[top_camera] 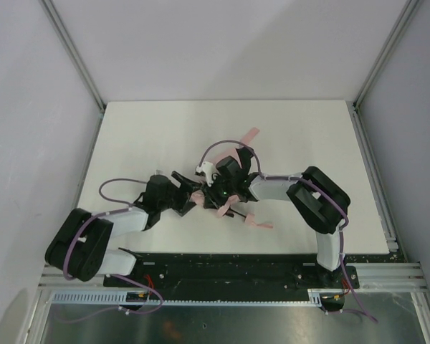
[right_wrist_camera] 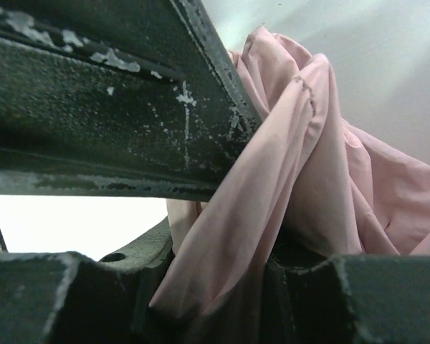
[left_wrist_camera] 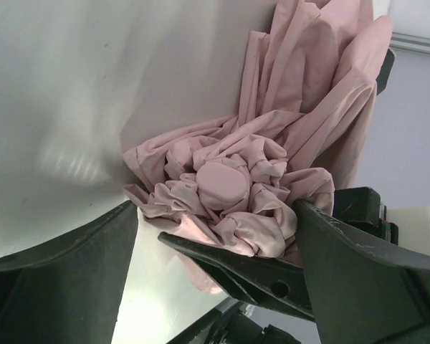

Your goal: Put away the umbrella

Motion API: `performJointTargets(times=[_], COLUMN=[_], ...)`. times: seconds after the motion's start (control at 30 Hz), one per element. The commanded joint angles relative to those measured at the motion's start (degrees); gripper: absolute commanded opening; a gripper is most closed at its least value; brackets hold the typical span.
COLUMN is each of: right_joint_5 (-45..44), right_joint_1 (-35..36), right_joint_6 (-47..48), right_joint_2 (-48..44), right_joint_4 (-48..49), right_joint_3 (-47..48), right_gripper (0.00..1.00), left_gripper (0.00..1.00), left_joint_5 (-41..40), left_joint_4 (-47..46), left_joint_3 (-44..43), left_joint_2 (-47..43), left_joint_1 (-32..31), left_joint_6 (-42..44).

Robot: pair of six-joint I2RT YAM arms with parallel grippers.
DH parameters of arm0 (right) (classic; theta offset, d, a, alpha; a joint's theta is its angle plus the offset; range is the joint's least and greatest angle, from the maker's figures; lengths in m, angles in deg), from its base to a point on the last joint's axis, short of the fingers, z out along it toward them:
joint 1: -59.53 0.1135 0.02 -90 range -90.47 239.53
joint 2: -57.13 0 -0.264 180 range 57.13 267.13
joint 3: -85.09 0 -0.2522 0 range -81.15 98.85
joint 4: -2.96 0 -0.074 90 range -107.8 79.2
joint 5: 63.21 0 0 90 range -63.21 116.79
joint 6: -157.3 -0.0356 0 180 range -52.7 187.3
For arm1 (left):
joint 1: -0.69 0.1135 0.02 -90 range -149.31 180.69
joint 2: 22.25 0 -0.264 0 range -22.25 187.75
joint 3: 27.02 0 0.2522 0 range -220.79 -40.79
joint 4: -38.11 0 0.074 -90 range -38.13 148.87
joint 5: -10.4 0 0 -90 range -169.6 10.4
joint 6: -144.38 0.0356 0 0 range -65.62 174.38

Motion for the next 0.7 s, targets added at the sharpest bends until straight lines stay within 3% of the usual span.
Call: performJointTargets(times=[0.0,0.13,0.23,0.4,0.53,0.6,0.67], right_joint_5=[4.5,6.9,7.8,8.5,8.8,8.9,9.0], right_joint_1=[2.2,1.8,1.2,-0.6,-1.1,-1.0,-1.0], right_joint_6=[4.3,4.8,5.0,3.6,3.1,3.1,3.0], right_joint_2=[6.8,6.8,6.8,6.6,5.3,5.0,4.9], right_joint_4=[-11.0,-9.7,-9.4,-7.8,-6.6,-6.2,-5.8], right_joint_3=[-5.8,-5.7,-5.8,-6.6,-7.5,-7.9,-8.0], right_gripper=[0.00,0.00,0.00,0.00,0.00,0.00,0.00], left_gripper=[0.88,0.73,0.71,0.82,0.87,0.97,0.99], left_joint_5=[-5.3,-3.9,-3.7,-3.0,-0.9,-0.8,-1.9], left_joint_4=[0.9,0.3,0.0,0.0,1.0,1.6,2.6], left_joint_3=[-1.2,-2.2,-2.3,-0.4,3.3,4.9,5.6], left_joint_2=[7.6,12.7,14.8,9.5,1.3,-3.7,-9.2], left_joint_1=[-1.7,-1.9,-2.4,-2.4,-2.5,-2.5,-2.5], left_joint_6=[1.7,3.9,4.9,5.4,0.8,-0.8,-0.9])
